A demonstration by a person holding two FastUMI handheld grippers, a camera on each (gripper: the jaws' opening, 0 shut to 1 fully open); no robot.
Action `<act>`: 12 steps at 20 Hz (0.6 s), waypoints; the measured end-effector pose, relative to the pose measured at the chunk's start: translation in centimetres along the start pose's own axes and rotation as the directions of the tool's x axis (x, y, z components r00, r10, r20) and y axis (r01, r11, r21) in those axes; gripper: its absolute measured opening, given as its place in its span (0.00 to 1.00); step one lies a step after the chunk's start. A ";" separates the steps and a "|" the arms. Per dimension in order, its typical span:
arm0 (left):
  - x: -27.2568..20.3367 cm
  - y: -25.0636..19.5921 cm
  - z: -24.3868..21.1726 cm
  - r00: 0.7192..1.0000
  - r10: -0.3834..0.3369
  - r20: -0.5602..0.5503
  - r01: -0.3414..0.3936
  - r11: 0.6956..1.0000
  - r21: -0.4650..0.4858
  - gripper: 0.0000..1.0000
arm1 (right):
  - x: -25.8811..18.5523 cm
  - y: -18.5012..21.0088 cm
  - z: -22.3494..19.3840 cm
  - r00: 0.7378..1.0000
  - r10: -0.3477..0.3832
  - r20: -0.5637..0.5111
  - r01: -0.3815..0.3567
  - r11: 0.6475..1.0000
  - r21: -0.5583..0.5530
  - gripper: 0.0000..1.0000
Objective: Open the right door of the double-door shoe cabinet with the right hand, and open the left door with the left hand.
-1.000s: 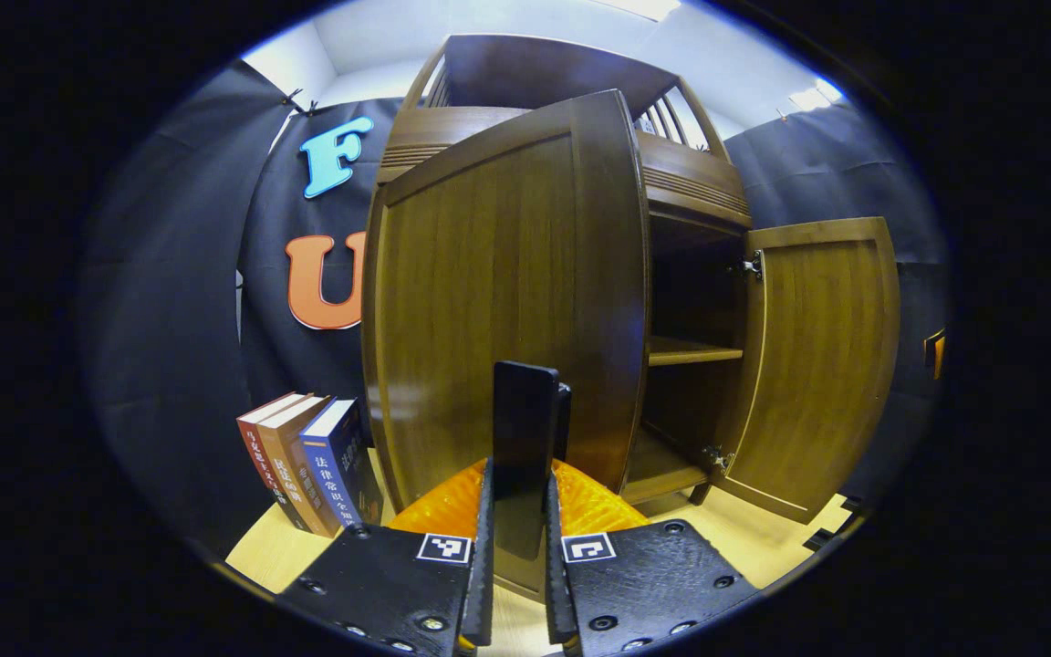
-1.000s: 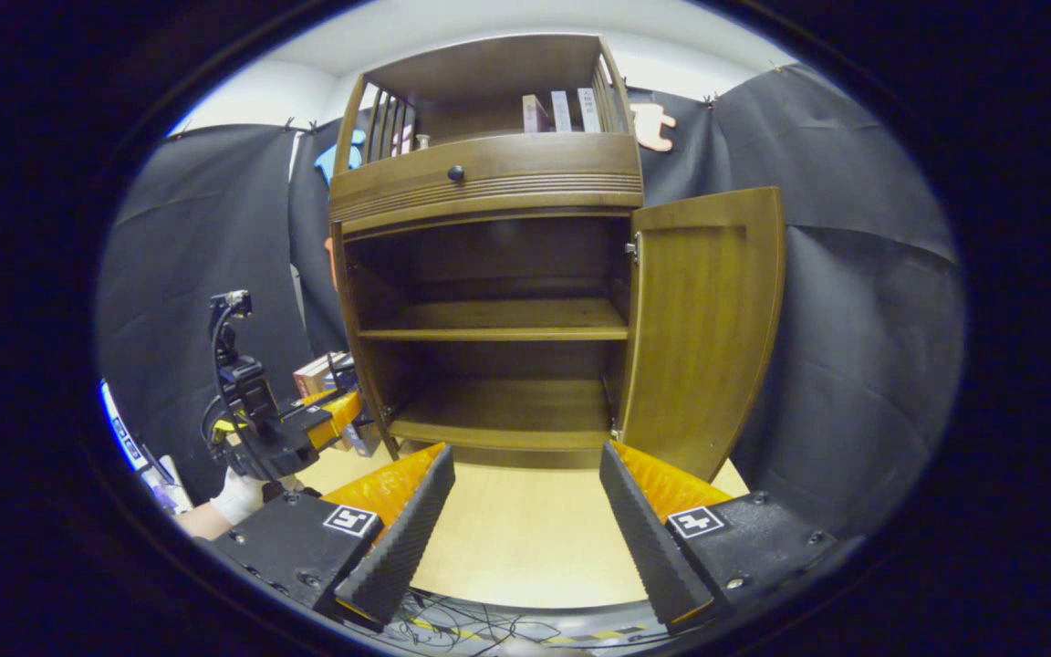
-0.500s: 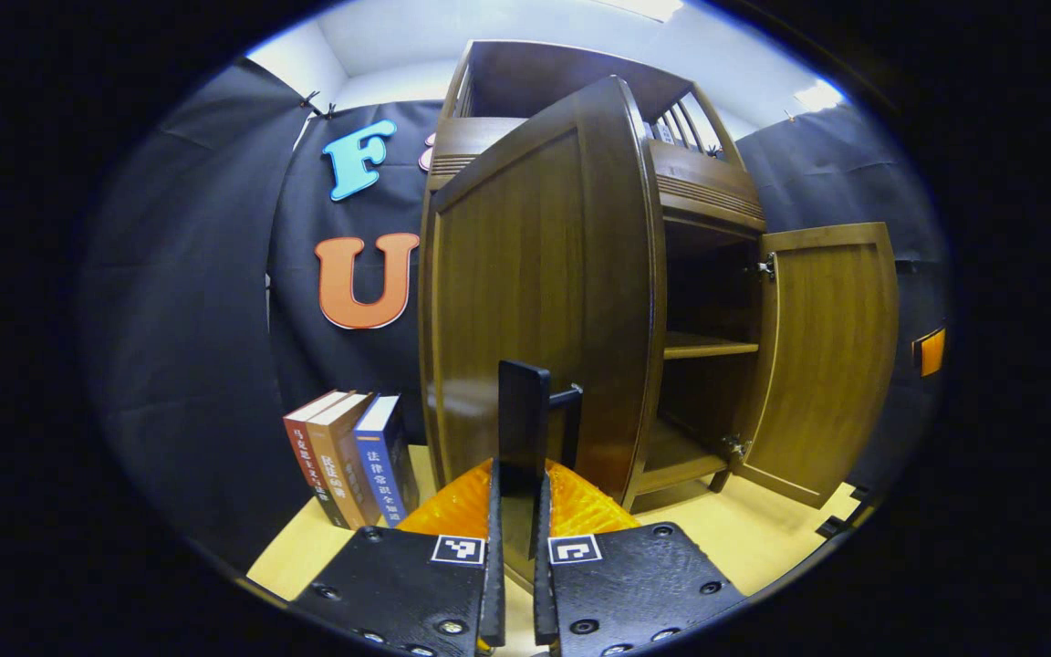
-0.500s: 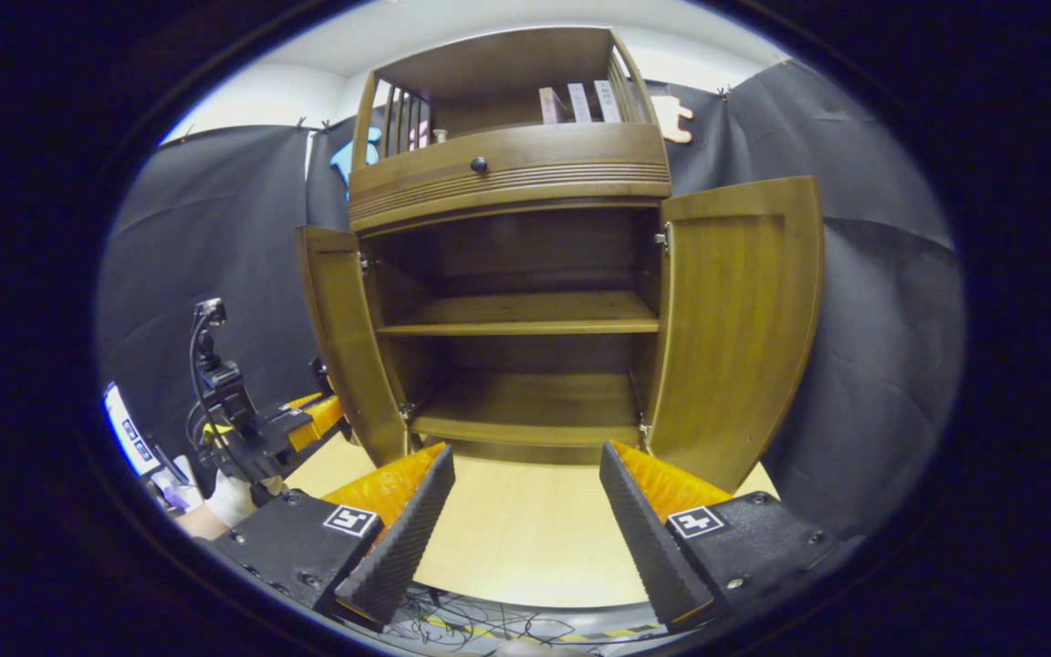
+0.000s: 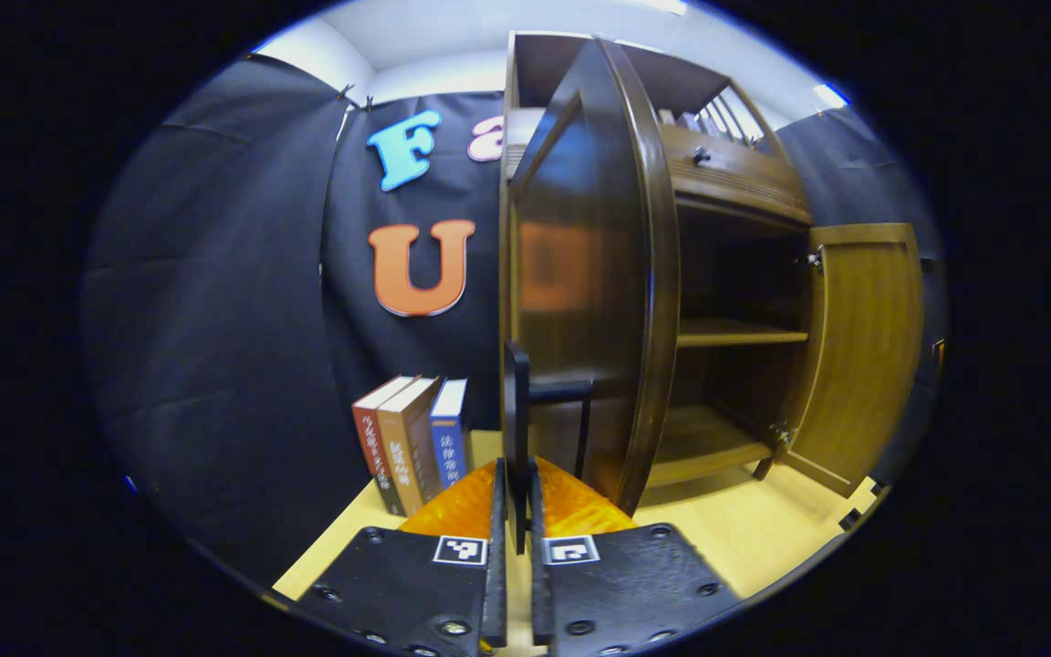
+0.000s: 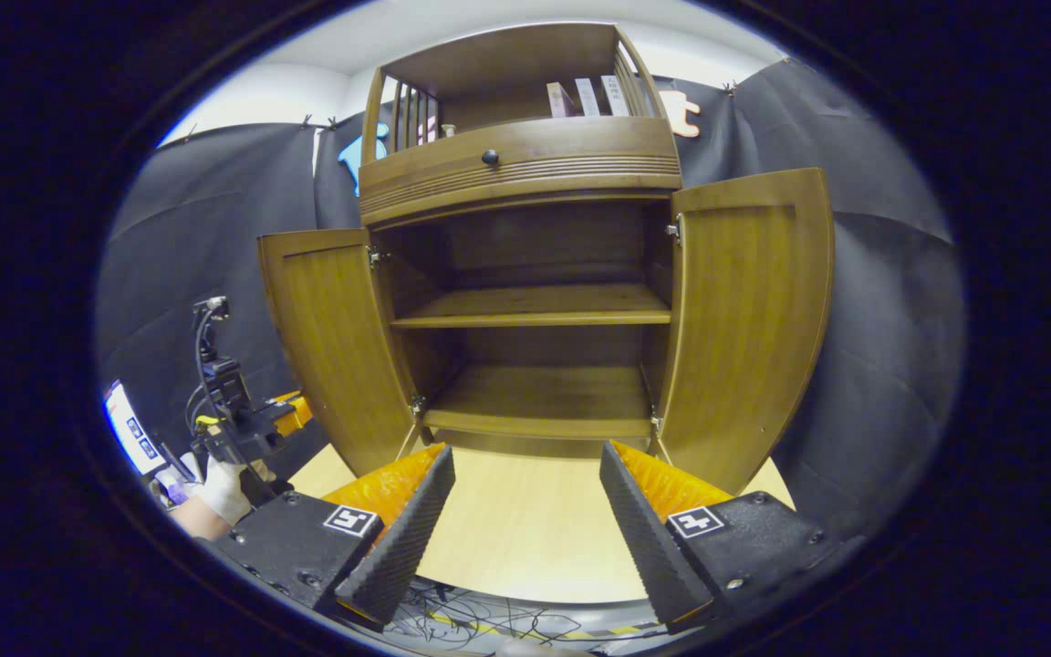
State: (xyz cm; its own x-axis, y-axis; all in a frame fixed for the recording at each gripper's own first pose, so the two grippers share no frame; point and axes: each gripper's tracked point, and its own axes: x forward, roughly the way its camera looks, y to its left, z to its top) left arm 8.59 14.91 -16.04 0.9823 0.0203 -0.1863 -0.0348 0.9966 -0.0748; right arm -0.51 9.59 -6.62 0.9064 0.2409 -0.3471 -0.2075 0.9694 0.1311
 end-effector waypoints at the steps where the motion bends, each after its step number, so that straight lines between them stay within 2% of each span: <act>1: 1.3 0.2 -0.2 1.000 -0.019 0.001 0.020 1.000 -0.013 0.01 | 0.0 0.1 0.0 1.000 0.003 -0.002 -0.003 1.000 0.001 1.00; 12: 1.9 2.6 0.5 0.988 -0.153 0.032 0.154 0.988 -0.006 0.01 | 0.5 1.3 -0.7 0.999 0.027 -0.026 -0.027 1.000 -0.002 1.00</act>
State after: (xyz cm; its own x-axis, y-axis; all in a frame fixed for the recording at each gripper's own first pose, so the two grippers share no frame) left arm 10.41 17.62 -16.13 0.9813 -0.1302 -0.1417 0.1153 0.9874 -0.1087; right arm -0.56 11.04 -7.27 0.8908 0.2677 -0.3673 -0.2323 0.9628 0.1382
